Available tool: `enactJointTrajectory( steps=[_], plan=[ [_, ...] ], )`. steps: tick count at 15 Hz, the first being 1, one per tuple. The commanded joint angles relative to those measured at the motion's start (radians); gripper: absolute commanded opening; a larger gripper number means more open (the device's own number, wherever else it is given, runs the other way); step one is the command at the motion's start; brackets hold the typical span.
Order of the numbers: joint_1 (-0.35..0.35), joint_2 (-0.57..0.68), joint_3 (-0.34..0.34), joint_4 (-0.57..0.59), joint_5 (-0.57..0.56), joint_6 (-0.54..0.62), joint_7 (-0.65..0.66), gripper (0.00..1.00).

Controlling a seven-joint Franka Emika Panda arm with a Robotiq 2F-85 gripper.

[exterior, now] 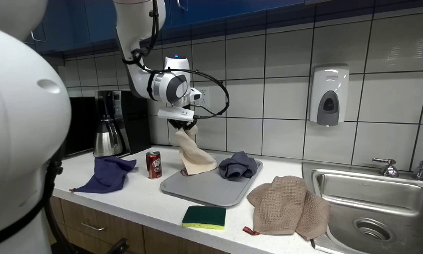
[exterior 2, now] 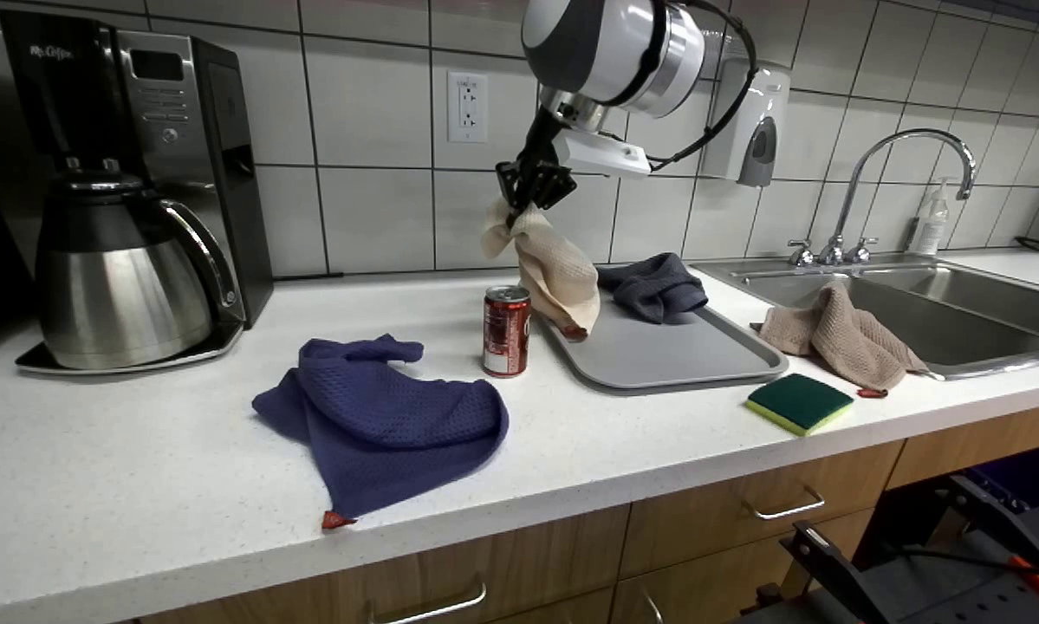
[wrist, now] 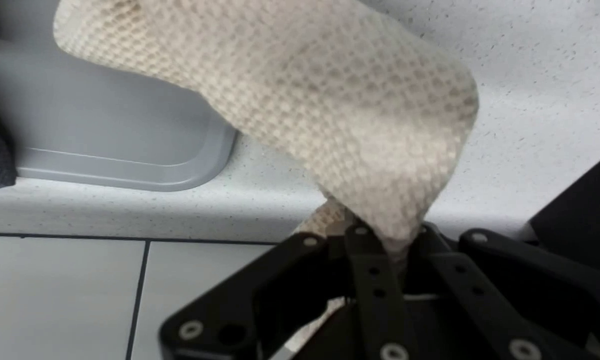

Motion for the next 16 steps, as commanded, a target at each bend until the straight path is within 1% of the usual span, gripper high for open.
enactJointTrajectory(
  steps=[1,3,4,9,16],
  plan=[
    [-0.022,0.025,0.035,0.037,0.009,-0.001,-0.058,0.02],
    [-0.019,0.021,0.044,0.039,0.008,-0.016,-0.066,0.02],
    [-0.025,0.02,0.057,0.042,-0.013,-0.026,-0.053,0.02],
    [-0.01,0.02,0.082,0.047,-0.033,-0.034,-0.054,0.02],
    [-0.02,0.026,0.119,0.053,-0.017,-0.027,-0.099,0.02]
  ],
)
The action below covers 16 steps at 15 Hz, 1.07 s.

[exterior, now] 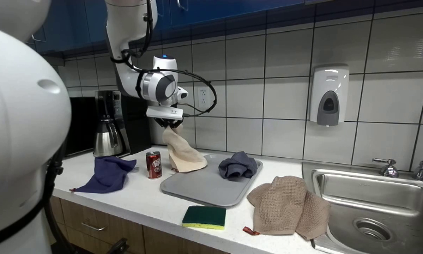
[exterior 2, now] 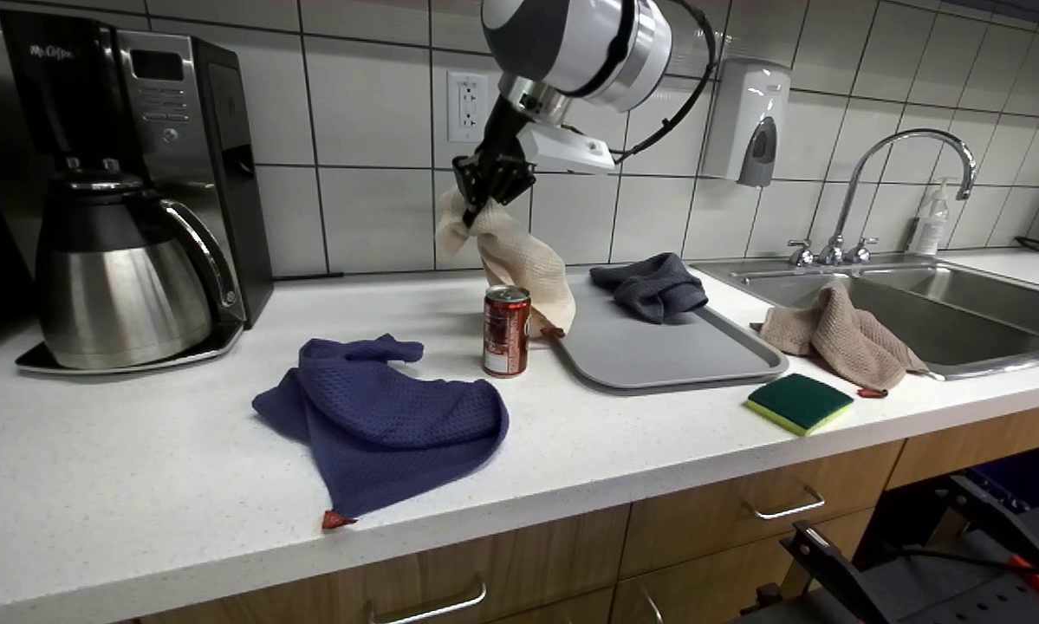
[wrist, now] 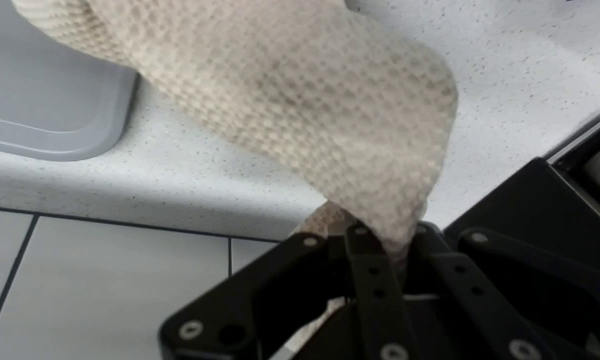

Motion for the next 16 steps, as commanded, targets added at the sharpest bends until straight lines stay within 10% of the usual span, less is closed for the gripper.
enactJointTrajectory(
  steps=[1,16],
  plan=[
    [-0.023,0.01,0.03,0.028,0.007,-0.021,-0.051,0.02],
    [-0.05,0.027,0.069,0.047,0.012,-0.026,-0.145,0.02]
  ],
)
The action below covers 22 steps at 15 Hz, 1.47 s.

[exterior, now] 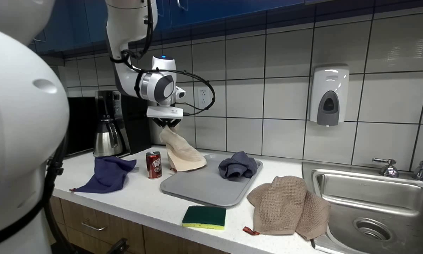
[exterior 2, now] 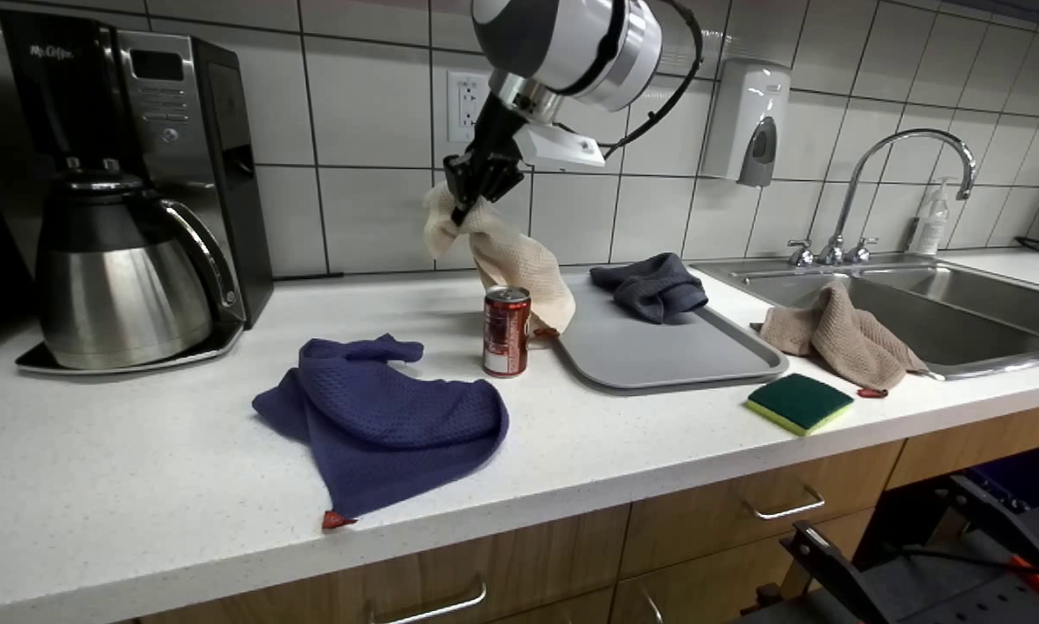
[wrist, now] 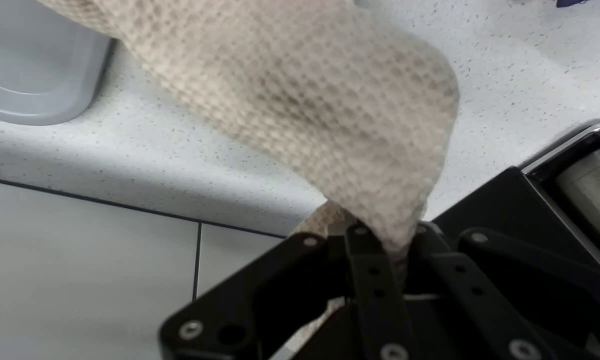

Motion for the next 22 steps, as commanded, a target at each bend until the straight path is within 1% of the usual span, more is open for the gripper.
enactJointTrajectory(
  steps=[1,10,14,15,22],
  plan=[
    [-0.03,0.008,0.029,0.025,0.01,-0.028,-0.052,0.02],
    [-0.038,0.01,0.035,0.027,0.013,-0.043,-0.078,0.02],
    [-0.048,0.008,0.045,0.029,0.015,-0.075,-0.096,0.02],
    [-0.052,0.01,0.05,0.032,0.001,-0.082,-0.087,0.02],
    [-0.049,0.007,0.043,0.038,0.003,-0.124,-0.096,0.02]
  ],
)
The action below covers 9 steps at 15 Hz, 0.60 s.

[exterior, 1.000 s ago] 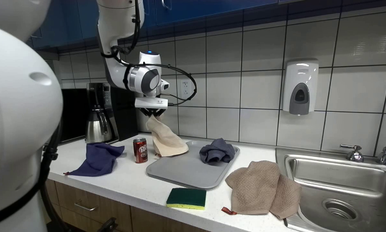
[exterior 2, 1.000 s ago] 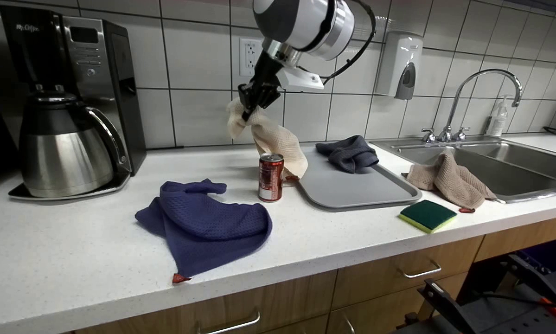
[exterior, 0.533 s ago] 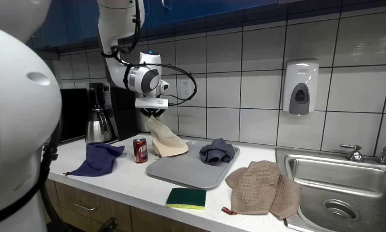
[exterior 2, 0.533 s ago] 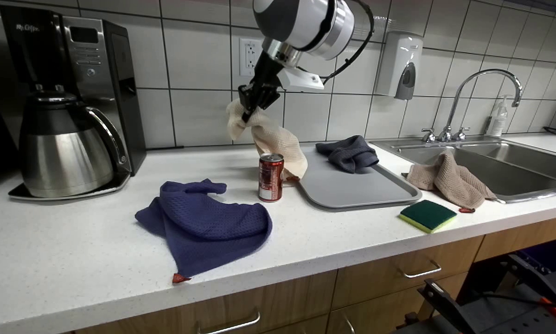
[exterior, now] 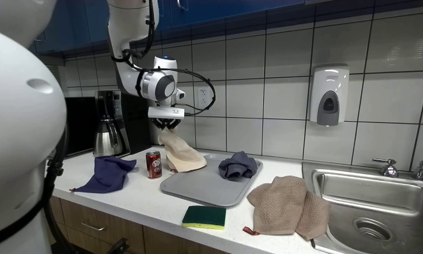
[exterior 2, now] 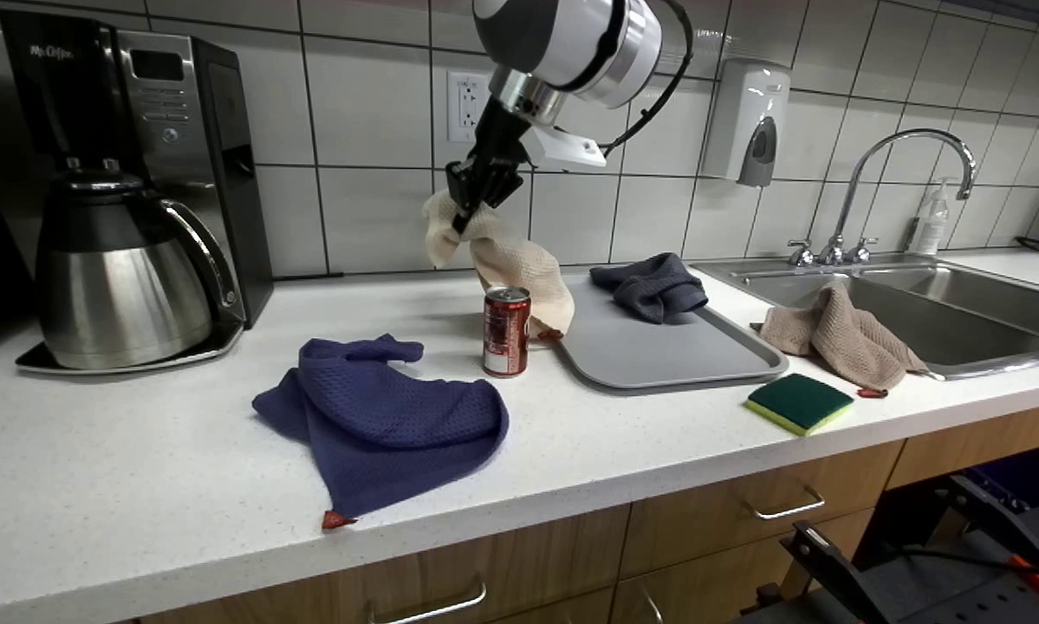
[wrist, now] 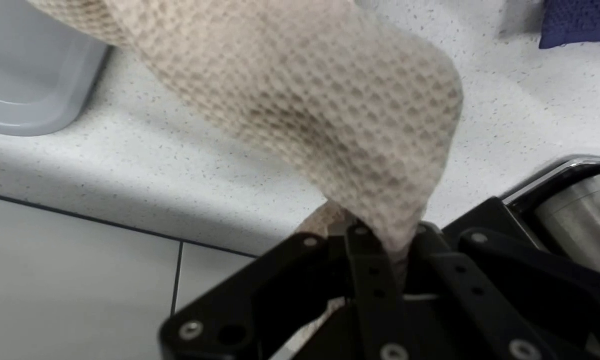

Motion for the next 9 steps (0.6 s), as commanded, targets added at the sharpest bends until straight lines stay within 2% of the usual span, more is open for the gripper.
enactJointTrajectory(
  steps=[1,8,9],
  plan=[
    [-0.024,0.001,0.02,0.026,0.003,-0.055,-0.035,0.02],
    [-0.013,-0.004,0.006,0.032,0.001,-0.102,-0.032,0.02],
    [-0.013,-0.005,0.005,0.032,0.002,-0.105,-0.031,0.05]
  ],
)
